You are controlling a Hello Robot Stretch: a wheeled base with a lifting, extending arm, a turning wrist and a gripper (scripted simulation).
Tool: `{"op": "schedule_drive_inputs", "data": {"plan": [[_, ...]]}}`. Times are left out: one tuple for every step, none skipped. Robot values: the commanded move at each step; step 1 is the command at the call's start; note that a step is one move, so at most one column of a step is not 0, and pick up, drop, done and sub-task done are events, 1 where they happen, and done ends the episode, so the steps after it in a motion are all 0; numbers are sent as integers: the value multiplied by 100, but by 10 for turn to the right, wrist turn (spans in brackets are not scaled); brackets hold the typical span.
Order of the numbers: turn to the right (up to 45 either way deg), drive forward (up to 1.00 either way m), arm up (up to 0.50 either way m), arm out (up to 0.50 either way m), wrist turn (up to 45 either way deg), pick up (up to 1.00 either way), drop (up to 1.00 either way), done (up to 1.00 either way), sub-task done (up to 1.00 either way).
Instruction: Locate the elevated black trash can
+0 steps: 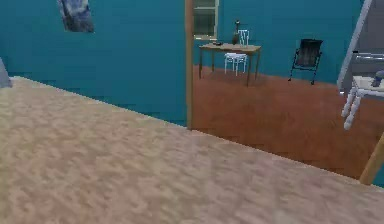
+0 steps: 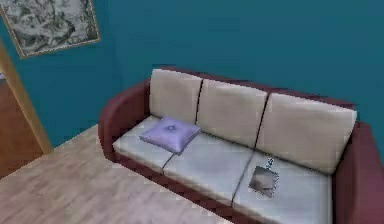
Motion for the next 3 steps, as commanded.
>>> {"op": "schedule_drive_inputs", "data": {"plan": [[300, 0, 0, 0, 0, 0, 0, 0, 0], [0, 100, 0, 0, 0, 0, 0, 0, 0], [0, 100, 0, 0, 0, 0, 0, 0, 0]]}}
